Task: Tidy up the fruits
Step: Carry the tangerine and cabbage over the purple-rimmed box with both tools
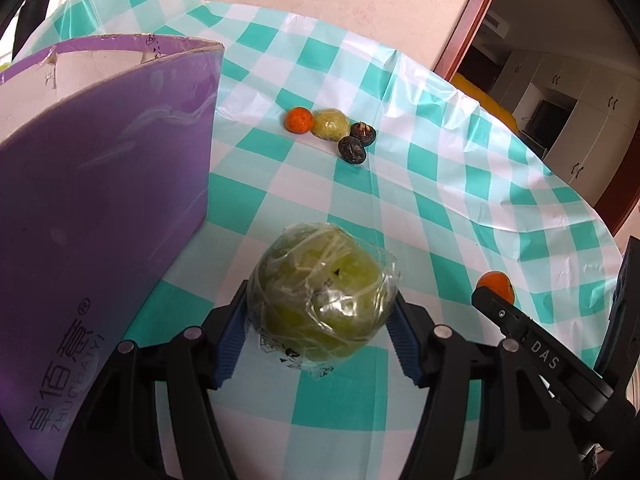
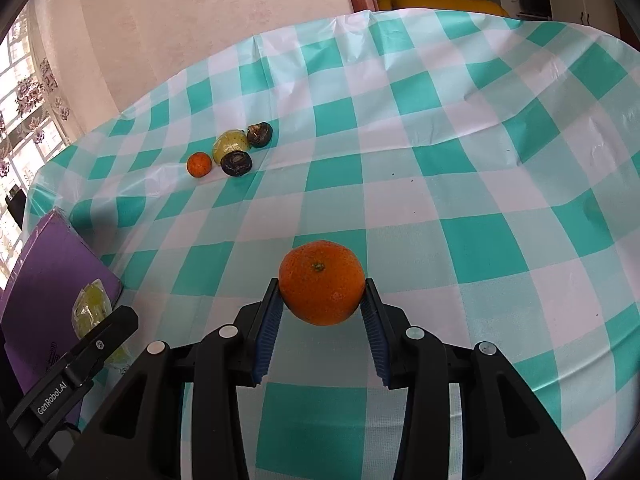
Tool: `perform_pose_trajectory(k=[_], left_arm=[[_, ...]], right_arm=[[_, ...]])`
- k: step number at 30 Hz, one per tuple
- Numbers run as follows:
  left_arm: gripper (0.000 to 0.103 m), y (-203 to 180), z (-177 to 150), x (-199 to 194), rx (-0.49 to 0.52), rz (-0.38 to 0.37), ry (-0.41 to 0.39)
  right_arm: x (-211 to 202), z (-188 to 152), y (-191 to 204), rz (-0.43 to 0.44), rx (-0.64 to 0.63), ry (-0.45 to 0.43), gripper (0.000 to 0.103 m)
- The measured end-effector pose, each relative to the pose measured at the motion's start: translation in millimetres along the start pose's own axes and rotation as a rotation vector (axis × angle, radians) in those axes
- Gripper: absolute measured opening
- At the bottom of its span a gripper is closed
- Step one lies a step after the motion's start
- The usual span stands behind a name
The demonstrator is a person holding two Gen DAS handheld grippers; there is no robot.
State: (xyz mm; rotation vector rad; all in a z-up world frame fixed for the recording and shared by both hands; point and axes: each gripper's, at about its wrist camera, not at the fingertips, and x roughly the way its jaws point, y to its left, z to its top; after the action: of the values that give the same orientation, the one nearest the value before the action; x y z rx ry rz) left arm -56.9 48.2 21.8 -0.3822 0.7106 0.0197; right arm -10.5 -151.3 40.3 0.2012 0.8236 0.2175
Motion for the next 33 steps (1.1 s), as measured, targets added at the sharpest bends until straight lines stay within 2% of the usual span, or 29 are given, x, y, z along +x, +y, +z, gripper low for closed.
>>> perform_pose_trajectory(k=[9,17,25,28,33], left_arm=[[0.063,0.8,-17.2,-25.1,0.055,-0.037,-0.02],[0.063,-2.3,-21.8,-34.7,0.084,-0.05,-0.053],[0.063,-5.3,-30.3,-52.5,0.105,-0.031,-0.066],[0.063,-19.1,-34.7,-77.3,0.175,-0.035,-0.116],[0.064,-37.5,-28.8,-137.0,0.286,-0.046,-0.276]], right_arm=[[-16.2,-22.5,9.8,0.06,-0.038,0.029,0.04],[-22.2,-29.6,11.6,0.09,-0.04,0.028,0.04],[-30.2,-37.3,17.4,0.123,-0.06,0.04,0.04],[-34.5,-37.1,9.3,0.144,-0.003,0.031,0.04],[-48.8,-37.8,24.2,0.205,-0.006,0.015,0.04]])
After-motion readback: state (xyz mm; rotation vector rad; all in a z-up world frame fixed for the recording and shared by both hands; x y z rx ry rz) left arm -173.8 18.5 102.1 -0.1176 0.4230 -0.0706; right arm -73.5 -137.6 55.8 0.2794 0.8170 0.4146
